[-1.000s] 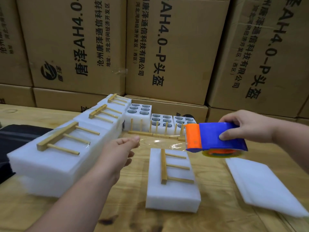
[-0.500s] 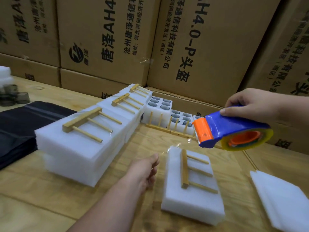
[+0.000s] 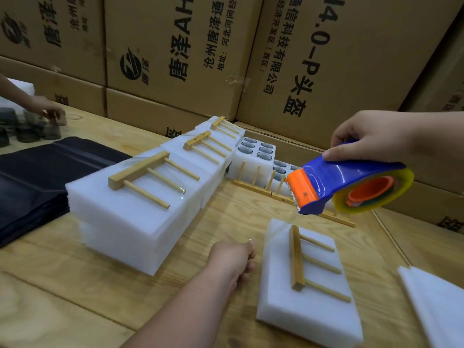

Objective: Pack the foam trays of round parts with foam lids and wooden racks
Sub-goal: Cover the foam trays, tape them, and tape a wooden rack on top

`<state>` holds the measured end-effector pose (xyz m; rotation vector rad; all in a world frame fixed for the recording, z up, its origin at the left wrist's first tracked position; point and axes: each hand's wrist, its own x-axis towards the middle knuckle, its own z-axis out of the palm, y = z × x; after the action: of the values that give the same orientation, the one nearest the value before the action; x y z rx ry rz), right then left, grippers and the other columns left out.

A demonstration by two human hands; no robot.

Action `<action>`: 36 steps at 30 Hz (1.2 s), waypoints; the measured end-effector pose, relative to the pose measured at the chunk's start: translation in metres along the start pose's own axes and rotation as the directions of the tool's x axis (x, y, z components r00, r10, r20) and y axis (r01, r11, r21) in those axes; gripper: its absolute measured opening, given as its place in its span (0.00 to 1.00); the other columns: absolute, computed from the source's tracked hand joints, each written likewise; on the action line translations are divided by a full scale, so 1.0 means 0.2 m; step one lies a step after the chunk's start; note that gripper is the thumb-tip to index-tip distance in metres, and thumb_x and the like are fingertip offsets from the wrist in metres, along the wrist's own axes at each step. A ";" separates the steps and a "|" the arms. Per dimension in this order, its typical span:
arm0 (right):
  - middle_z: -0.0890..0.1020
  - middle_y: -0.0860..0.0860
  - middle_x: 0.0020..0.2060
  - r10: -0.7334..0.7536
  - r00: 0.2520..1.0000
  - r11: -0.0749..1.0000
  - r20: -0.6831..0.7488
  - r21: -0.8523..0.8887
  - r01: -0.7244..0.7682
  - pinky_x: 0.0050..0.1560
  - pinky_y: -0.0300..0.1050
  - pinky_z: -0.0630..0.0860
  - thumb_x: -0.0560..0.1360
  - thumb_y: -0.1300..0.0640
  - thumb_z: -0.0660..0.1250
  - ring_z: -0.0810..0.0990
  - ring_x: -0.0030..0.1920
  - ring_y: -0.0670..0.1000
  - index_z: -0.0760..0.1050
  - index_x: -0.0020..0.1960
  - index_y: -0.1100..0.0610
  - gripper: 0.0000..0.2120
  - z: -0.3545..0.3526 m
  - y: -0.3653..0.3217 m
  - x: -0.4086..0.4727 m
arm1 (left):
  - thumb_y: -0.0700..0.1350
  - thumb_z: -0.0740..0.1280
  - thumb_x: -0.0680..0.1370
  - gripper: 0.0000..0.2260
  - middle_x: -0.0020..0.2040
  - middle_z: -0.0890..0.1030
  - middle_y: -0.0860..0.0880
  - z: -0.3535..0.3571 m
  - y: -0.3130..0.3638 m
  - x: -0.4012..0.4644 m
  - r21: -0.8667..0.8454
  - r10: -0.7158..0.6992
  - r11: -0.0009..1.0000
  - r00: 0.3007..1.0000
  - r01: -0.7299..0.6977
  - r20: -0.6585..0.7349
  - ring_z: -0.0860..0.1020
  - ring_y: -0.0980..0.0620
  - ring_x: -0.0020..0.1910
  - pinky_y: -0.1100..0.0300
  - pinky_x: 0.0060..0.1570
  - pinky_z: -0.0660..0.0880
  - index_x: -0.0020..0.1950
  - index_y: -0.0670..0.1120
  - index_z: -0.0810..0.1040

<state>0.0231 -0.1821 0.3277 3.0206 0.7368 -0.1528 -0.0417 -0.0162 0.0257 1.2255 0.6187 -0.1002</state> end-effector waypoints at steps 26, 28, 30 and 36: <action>0.86 0.45 0.39 0.000 1.000 0.999 0.016 -0.037 0.001 0.34 0.36 0.78 0.74 0.36 0.70 0.86 0.40 0.47 0.79 0.50 0.47 0.16 0.08 0.01 0.03 | 0.50 0.72 0.69 0.13 0.28 0.83 0.43 0.06 -0.02 -0.02 0.389 0.064 0.920 0.998 -0.052 -0.020 0.81 0.45 0.24 0.58 0.25 0.78 0.33 0.40 0.82; 0.86 0.45 0.39 -0.001 1.000 0.999 0.019 -0.039 0.002 0.36 0.37 0.79 0.74 0.36 0.70 0.86 0.41 0.47 0.79 0.50 0.48 0.16 0.09 0.02 0.04 | 0.49 0.71 0.68 0.13 0.28 0.83 0.43 0.06 -0.02 -0.03 0.413 0.084 0.908 0.996 -0.067 -0.023 0.83 0.44 0.26 0.54 0.28 0.80 0.32 0.40 0.82; 0.86 0.44 0.38 -0.002 1.000 1.000 0.016 -0.030 0.003 0.36 0.37 0.80 0.74 0.35 0.69 0.86 0.40 0.47 0.79 0.50 0.47 0.17 0.09 0.04 0.04 | 0.48 0.69 0.68 0.12 0.27 0.82 0.43 0.06 -0.02 -0.05 0.438 0.100 0.895 0.995 -0.081 -0.021 0.84 0.45 0.27 0.53 0.30 0.82 0.32 0.39 0.82; 0.85 0.40 0.36 0.006 1.000 1.000 0.015 0.004 -0.006 0.37 0.38 0.81 0.73 0.34 0.69 0.85 0.38 0.41 0.79 0.49 0.46 0.17 0.12 0.11 0.00 | 0.44 0.65 0.69 0.10 0.26 0.82 0.45 0.05 -0.03 -0.07 0.488 0.192 0.859 0.981 -0.155 -0.027 0.84 0.45 0.28 0.52 0.32 0.84 0.31 0.41 0.80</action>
<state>0.0309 -0.2021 0.3031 3.0218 0.7269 -0.1773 -0.0527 -0.0310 0.0296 1.7762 0.5610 -0.0583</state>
